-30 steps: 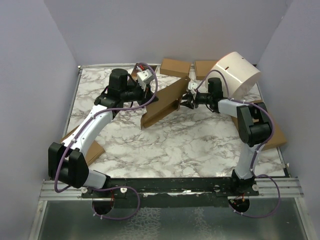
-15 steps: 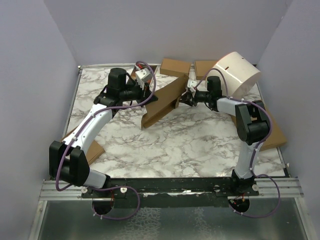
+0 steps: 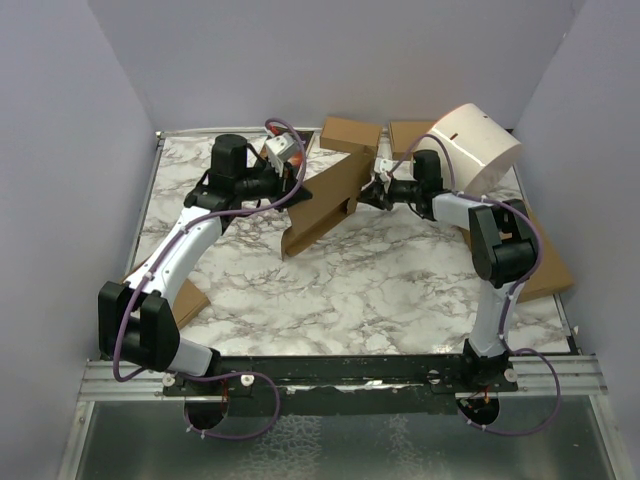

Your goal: Fold the paper box

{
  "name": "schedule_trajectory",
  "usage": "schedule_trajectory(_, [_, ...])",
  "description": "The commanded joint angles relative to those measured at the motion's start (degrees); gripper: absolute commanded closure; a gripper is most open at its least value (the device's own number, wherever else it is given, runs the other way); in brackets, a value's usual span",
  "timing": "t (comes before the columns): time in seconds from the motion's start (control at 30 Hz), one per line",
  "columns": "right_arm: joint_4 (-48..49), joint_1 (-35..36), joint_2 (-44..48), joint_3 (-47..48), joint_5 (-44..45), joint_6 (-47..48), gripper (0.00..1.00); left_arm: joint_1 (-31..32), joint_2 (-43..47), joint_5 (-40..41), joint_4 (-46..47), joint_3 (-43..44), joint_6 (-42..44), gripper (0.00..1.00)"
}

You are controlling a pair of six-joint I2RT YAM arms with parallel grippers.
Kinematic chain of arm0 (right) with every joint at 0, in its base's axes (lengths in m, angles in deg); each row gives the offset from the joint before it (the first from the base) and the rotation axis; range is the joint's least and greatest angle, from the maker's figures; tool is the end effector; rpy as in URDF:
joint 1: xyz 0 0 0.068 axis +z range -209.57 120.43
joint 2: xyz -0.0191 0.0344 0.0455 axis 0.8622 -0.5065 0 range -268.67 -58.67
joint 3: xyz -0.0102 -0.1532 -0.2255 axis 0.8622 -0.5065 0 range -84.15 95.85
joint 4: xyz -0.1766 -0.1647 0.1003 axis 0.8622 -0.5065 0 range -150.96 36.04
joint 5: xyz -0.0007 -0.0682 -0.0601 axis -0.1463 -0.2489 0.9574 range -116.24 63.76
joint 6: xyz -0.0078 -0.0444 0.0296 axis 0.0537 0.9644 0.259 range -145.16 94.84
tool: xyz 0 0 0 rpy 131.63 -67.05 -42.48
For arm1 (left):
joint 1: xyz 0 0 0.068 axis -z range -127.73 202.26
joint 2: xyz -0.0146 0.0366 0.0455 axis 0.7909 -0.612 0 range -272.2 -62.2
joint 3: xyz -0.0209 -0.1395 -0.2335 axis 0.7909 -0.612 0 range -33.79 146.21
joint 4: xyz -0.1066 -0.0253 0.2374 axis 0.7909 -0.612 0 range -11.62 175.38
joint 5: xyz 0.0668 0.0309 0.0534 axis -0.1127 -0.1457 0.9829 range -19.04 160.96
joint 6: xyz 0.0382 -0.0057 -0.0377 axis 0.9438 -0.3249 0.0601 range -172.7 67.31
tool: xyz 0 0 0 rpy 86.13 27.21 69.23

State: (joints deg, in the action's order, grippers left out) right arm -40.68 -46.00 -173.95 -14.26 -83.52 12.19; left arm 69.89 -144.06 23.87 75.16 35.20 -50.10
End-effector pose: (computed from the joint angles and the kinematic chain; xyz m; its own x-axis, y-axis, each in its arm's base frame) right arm 0.4075 0.1291 0.1703 0.0865 -0.3164 -0.9447 -0.9649 0.2093 -0.1585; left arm 0.3021 -0.1234 0.3401 -0.3350 0.1387 -0.9320 0.8643 0.4390 -0.2453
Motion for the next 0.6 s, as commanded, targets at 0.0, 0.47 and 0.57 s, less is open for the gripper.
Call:
schedule_trajectory(0.0, [-0.3, 1.4, -1.4, 2.3, -3.2, -2.4, 0.85, -0.3, -1.7, -2.7, -2.2, -0.4, -1.0, 1.0])
schedule_trajectory(0.47, [1.7, 1.7, -3.1, 4.3, -2.8, -7.2, 0.72, -1.2, -2.8, -4.2, -1.5, -0.7, -1.9, 1.0])
schedule_trajectory(0.57, [2.2, 1.7, -3.5, 4.8, -2.8, -8.3, 0.71, -1.3, -3.2, -4.4, -1.5, -0.7, -1.9, 1.0])
